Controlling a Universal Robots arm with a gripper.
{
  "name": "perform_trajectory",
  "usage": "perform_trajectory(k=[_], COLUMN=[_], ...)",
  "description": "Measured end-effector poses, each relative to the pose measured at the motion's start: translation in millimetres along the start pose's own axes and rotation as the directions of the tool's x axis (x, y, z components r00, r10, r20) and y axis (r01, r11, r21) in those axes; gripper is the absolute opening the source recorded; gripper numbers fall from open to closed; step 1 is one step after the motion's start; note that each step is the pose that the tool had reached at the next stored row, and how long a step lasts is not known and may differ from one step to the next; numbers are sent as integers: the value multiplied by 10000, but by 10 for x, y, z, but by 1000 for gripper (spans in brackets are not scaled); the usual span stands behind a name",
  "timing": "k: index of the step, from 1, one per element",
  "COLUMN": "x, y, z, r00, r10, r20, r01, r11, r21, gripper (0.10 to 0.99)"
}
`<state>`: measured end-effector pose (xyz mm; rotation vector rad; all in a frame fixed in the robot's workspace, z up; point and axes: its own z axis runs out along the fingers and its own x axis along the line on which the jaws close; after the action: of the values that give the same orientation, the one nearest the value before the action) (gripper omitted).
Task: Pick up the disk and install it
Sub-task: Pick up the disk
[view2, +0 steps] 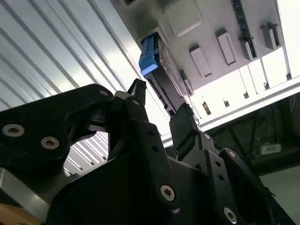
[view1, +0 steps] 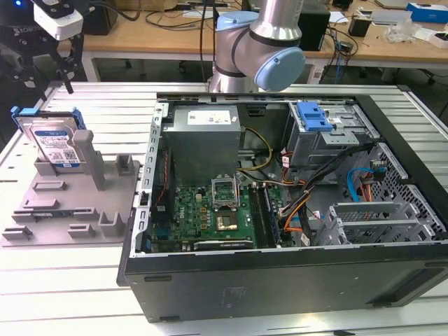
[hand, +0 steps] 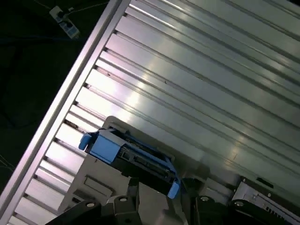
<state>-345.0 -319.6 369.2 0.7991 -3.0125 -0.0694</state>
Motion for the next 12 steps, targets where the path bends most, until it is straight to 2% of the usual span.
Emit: perform_trajectory(k=[1, 2, 6, 10, 12], x=[0, 0, 0, 0, 0], y=[0, 0, 0, 0, 0], z=[0, 0, 0, 0, 0], r00=[9985, 9965, 9860, 9686, 9569], r10=[-544, -831, -1667, -2481, -2901], r20=[-28, -42, -84, -127, -149], r01=[544, 831, 1667, 2482, 2901], r11=[9985, 9965, 9860, 9687, 9570], r21=[7, 10, 14, 16, 15], gripper=[482, 482, 482, 482, 482])
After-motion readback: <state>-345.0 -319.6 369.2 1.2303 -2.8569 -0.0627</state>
